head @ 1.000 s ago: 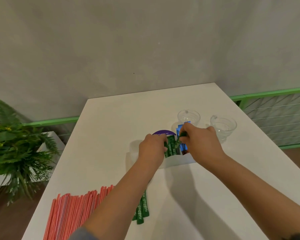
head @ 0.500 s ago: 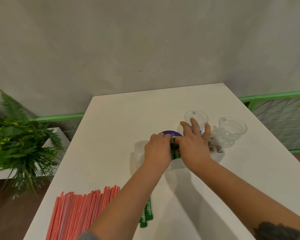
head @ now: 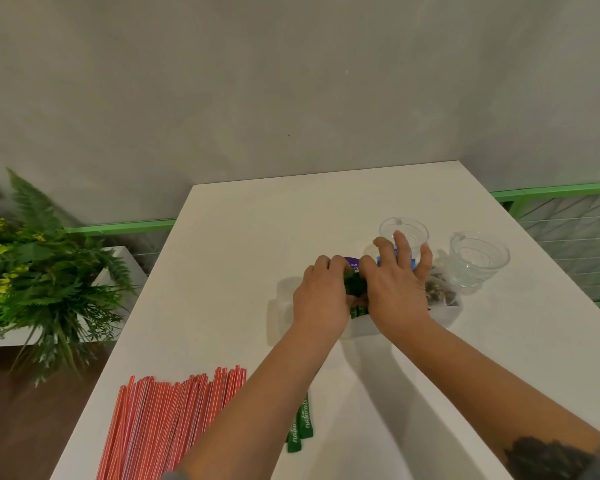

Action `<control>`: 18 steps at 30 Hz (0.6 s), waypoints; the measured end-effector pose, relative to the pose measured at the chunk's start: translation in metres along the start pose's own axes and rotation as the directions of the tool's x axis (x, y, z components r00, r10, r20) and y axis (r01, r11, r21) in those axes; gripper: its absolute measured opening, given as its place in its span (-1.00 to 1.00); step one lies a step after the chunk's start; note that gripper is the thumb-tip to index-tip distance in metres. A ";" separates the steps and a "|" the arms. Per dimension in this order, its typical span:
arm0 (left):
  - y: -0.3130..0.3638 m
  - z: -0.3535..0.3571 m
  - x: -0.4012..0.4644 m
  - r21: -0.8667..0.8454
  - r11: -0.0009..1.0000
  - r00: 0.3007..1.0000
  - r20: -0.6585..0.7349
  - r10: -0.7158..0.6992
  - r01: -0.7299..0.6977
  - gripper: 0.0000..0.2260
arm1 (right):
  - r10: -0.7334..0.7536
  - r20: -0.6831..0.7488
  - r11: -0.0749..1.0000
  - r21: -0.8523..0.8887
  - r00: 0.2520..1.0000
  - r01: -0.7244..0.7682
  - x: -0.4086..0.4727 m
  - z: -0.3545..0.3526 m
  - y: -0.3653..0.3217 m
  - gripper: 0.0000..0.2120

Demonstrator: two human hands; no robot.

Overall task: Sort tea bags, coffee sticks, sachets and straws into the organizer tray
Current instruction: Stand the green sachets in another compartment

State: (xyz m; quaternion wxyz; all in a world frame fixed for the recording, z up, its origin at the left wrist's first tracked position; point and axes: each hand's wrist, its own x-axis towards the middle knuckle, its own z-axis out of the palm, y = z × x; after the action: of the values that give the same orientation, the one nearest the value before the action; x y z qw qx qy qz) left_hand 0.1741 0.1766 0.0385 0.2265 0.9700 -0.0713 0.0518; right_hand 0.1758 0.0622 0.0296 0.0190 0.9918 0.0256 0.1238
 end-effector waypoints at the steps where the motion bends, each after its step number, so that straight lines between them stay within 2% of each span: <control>1: -0.001 -0.003 -0.002 -0.033 0.999 1.000 -0.010 -0.004 0.004 -0.63 | 0.004 -0.007 1.000 -0.002 1.000 -0.004 0.000 0.001 0.000 -0.66; 4: -0.006 -0.013 -0.010 -0.100 0.995 0.999 -0.046 -0.015 0.010 -0.69 | 0.012 -0.080 0.998 0.055 0.997 -0.007 -0.002 0.001 0.000 -0.63; 7: -0.015 -0.024 -0.023 -0.134 0.991 0.996 -0.083 -0.040 0.029 -0.74 | 0.011 -0.246 0.986 0.165 0.969 0.031 -0.010 -0.004 -0.004 -0.66; 9: -0.022 -0.031 -0.032 -0.158 0.986 0.993 -0.101 -0.062 0.046 -0.76 | 0.012 -0.339 0.973 0.220 0.941 0.067 -0.019 -0.011 -0.011 -0.70; 11: -0.030 -0.035 -0.042 -0.188 0.980 0.991 -0.104 -0.084 0.063 -0.77 | -0.023 -0.371 0.958 0.259 0.928 0.127 -0.033 -0.016 -0.020 -0.74; 14: -0.042 -0.039 -0.058 -0.201 0.975 0.988 -0.102 -0.116 0.094 -0.78 | -0.077 -0.279 0.917 0.358 0.957 0.178 -0.054 -0.021 -0.034 -0.80; 16: -0.048 -0.040 -0.069 -0.207 0.971 0.985 -0.093 -0.142 0.121 -0.78 | -0.123 -0.113 0.887 0.433 0.986 0.160 -0.066 -0.025 -0.044 -0.83; 18: -0.054 -0.040 -0.081 -0.224 0.962 0.981 -0.078 -0.177 0.156 -0.79 | -0.158 0.037 0.853 0.508 0.987 0.118 -0.076 -0.022 -0.054 -0.78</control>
State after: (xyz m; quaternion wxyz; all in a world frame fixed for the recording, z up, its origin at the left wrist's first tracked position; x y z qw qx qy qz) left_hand 0.1009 0.2518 0.0399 0.3378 0.9384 0.0166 0.0716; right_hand 0.0941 0.1126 0.0296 -0.2311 0.9618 0.1273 0.0727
